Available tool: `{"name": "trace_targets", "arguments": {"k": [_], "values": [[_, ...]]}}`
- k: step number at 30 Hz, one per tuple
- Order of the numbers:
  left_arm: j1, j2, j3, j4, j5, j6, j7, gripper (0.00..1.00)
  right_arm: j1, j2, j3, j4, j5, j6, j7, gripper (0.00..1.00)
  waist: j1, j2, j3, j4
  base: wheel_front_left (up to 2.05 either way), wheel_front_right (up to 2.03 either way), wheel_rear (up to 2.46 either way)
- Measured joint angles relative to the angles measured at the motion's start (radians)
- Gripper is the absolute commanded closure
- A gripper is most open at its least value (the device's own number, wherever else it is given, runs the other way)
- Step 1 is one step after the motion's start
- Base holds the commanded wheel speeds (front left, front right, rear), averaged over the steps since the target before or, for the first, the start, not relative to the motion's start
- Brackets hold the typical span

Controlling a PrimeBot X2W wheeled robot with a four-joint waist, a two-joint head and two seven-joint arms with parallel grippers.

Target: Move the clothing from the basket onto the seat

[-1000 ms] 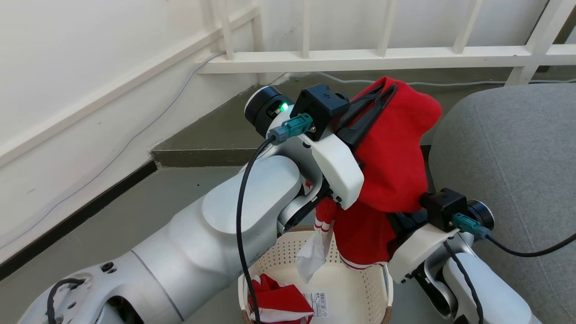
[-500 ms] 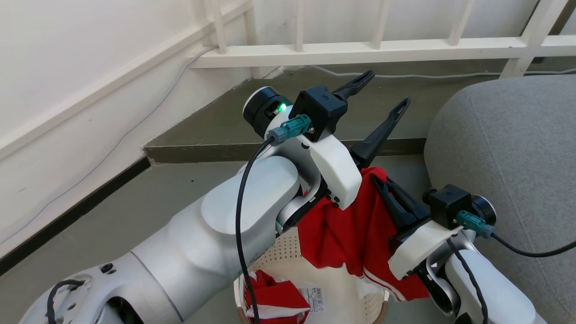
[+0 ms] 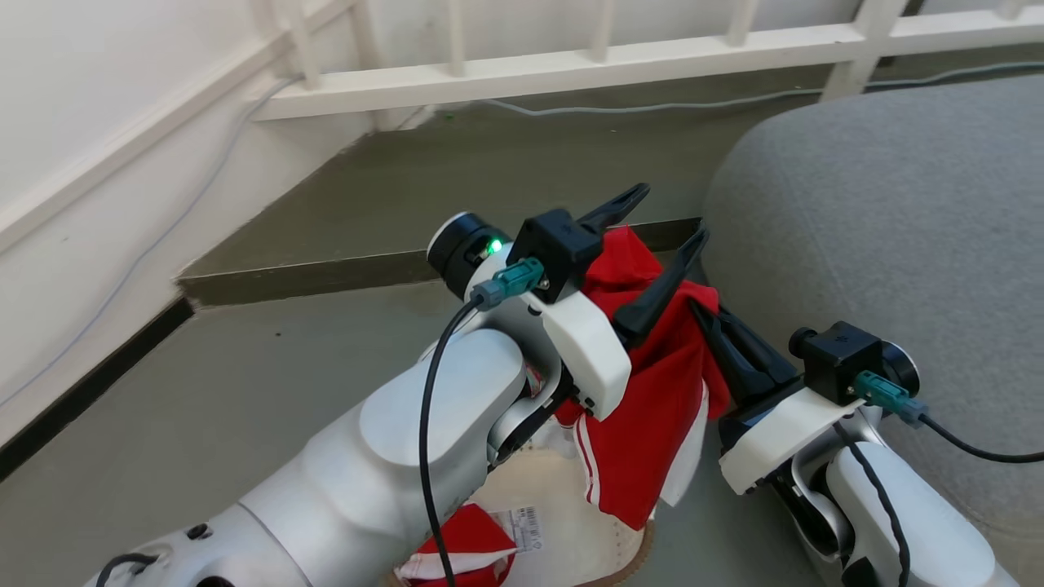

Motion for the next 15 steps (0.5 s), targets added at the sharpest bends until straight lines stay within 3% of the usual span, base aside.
{"name": "trace_targets", "arguments": {"k": [15], "values": [[0.135,0.002,0.109,0.009,0.092,-0.035,0.0,0.0,0.002,-0.028,-0.017,-0.073,0.032,0.0,0.0,1.0,0.0,0.0,0.008,-0.19,0.0,0.0,0.0]]}}
